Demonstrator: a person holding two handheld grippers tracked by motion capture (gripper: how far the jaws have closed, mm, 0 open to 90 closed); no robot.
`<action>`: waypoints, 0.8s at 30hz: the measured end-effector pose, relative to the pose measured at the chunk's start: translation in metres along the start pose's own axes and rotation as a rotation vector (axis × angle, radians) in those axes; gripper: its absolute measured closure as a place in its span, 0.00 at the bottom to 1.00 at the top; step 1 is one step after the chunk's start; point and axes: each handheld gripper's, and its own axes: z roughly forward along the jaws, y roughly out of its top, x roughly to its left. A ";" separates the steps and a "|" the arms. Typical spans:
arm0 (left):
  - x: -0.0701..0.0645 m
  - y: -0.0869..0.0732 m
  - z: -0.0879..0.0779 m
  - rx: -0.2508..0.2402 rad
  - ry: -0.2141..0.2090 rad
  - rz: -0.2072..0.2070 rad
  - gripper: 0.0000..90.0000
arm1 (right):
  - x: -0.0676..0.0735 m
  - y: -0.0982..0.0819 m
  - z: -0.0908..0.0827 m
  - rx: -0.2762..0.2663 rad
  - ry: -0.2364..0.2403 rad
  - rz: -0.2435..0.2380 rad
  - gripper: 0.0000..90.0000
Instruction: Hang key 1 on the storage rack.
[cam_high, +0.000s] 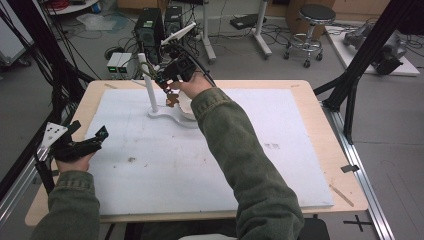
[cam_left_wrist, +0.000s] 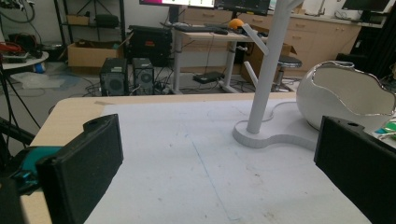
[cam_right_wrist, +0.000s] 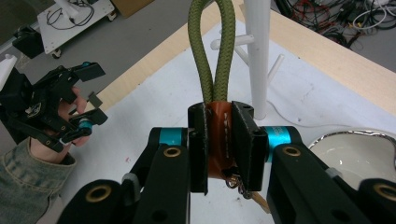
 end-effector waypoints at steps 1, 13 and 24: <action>0.000 0.000 0.000 -0.002 0.000 -0.002 0.02 | 0.001 0.000 0.001 -0.001 -0.005 -0.001 0.86; 0.001 0.000 0.001 -0.001 -0.002 -0.002 0.02 | 0.007 0.001 0.022 0.014 -0.046 0.022 0.86; 0.000 -0.001 0.001 0.000 -0.005 -0.001 0.02 | 0.005 -0.006 0.039 0.024 -0.086 0.029 0.86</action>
